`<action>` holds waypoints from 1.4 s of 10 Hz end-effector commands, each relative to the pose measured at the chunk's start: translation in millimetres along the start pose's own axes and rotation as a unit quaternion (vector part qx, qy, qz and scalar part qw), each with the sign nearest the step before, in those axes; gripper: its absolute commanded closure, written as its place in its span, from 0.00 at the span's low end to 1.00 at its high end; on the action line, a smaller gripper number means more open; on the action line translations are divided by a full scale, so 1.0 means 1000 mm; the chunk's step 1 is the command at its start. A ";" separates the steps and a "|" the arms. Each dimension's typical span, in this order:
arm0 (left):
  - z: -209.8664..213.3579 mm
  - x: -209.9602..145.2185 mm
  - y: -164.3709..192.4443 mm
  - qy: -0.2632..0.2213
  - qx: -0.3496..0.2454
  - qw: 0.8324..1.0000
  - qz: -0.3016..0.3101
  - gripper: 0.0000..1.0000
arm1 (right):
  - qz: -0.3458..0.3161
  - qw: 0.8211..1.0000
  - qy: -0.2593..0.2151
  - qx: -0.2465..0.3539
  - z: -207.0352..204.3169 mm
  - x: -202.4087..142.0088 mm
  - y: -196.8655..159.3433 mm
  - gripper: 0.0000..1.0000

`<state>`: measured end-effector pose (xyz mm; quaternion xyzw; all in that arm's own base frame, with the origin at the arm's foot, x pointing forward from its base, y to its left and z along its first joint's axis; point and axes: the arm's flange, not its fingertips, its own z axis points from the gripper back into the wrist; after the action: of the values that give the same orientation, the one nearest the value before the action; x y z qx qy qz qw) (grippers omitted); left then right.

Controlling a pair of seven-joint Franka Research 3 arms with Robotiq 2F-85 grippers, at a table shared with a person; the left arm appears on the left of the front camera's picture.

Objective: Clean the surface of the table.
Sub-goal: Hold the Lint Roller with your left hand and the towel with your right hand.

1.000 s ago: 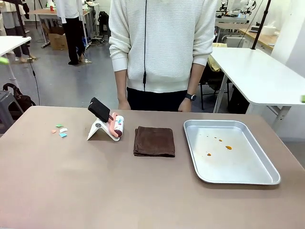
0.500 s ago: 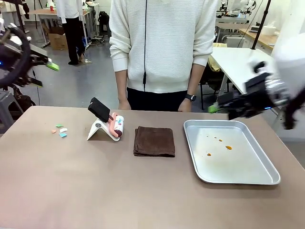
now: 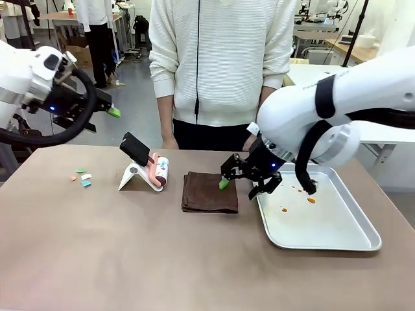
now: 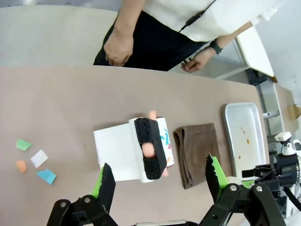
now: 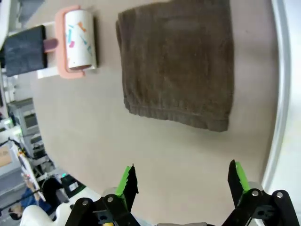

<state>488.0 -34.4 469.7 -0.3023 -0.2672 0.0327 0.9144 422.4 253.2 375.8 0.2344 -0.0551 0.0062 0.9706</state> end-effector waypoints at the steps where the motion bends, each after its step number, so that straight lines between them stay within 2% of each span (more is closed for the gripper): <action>1: -0.027 -0.016 -0.002 -0.007 -0.014 0.999 -0.032 0.00 | -0.020 0.999 0.034 -0.011 -0.009 0.013 0.019 0.00; 3: -0.034 -0.018 -0.004 -0.005 -0.018 0.999 -0.041 0.00 | -0.020 0.999 0.034 0.000 -0.010 0.013 0.016 0.00; 4: -0.035 -0.017 -0.006 0.017 -0.028 0.997 -0.075 0.00 | -0.030 0.999 0.017 -0.009 0.001 0.014 0.002 0.00; 5: -0.023 -0.011 -0.004 0.036 -0.002 0.995 -0.091 0.00 | -0.019 0.999 0.035 -0.006 -0.019 0.008 0.010 0.00; 6: -0.032 -0.017 -0.011 0.013 -0.009 0.999 -0.043 0.00 | -0.019 0.999 0.035 -0.006 -0.019 0.008 0.010 0.00; 9: -0.032 -0.017 -0.008 0.023 -0.005 0.998 -0.058 0.00 | -0.020 0.999 0.034 -0.005 -0.016 0.009 0.009 0.00; 10: -0.040 -0.015 -0.010 0.054 -0.017 0.997 -0.051 0.00 | -0.037 0.998 0.026 -0.036 -0.019 0.021 0.015 0.00; 11: -0.045 -0.012 -0.008 0.093 -0.040 0.995 -0.024 0.00 | -0.023 0.999 0.026 -0.027 -0.019 0.032 0.021 0.00; 12: -0.049 -0.009 -0.001 0.118 -0.036 0.992 -0.006 0.00 | -0.027 0.999 0.026 -0.035 -0.023 0.046 0.024 0.00; 14: -0.061 -0.004 0.009 0.124 -0.015 0.991 0.043 0.00 | -0.043 0.998 0.022 -0.039 -0.038 0.075 0.028 0.00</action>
<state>504.2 -63.1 412.2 -0.3360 -0.1512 0.0040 0.9297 478.5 281.0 363.9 0.2087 -0.0246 -0.0145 0.9776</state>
